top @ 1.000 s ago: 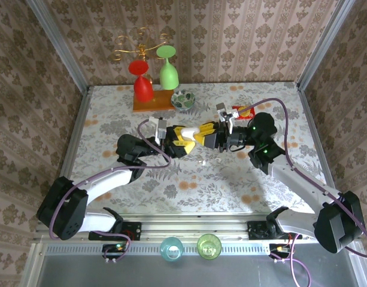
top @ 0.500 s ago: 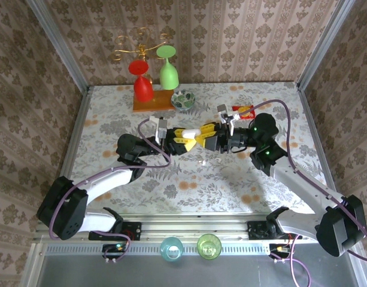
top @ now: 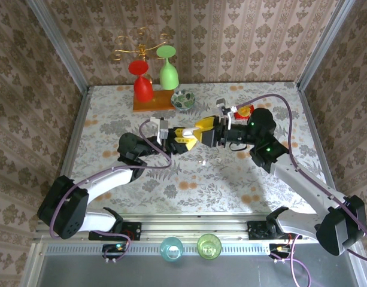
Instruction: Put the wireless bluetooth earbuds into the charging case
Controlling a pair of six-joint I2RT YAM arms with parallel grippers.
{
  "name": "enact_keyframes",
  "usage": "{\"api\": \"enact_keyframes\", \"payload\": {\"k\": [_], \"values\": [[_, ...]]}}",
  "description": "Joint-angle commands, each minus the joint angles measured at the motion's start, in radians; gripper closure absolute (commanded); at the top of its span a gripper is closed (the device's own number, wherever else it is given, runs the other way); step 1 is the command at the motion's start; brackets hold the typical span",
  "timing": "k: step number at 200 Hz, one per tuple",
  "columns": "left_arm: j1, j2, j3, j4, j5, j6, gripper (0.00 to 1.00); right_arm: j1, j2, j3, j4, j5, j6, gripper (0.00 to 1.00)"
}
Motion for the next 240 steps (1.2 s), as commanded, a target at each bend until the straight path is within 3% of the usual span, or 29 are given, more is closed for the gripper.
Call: {"api": "enact_keyframes", "payload": {"k": [1, 27, 79, 116, 143, 173, 196, 240], "values": [[-0.02, -0.019, 0.001, 0.078, 0.093, 0.043, 0.97, -0.012, 0.032, 0.039, -0.096, 0.17, -0.014, 0.49], [-0.019, -0.022, -0.003, 0.076, 0.091, 0.055, 0.97, -0.014, 0.044, 0.05, -0.111, 0.197, -0.022, 0.45], [0.007, -0.03, -0.024, 0.02, 0.038, 0.117, 0.96, -0.014, 0.049, 0.075, -0.107, 0.163, -0.016, 0.26], [0.013, -0.101, -0.03, -0.33, -0.082, 0.428, 0.96, -0.014, -0.006, 0.049, -0.083, 0.158, -0.012, 0.12], [0.023, -0.13, -0.029, -0.537, -0.15, 0.597, 0.95, -0.017, -0.068, 0.018, -0.135, 0.265, -0.011, 0.11], [0.057, -0.132, -0.067, -0.54, -0.189, 0.631, 0.96, -0.089, -0.094, -0.059, -0.154, 0.395, 0.089, 0.13], [0.075, -0.137, -0.085, -0.544, -0.19, 0.632, 0.96, -0.156, -0.053, -0.058, -0.324, 0.484, 0.14, 0.17], [0.078, -0.161, -0.124, -0.577, -0.219, 0.663, 0.95, -0.16, 0.117, 0.005, -0.617, 0.56, 0.165, 0.3]]}}
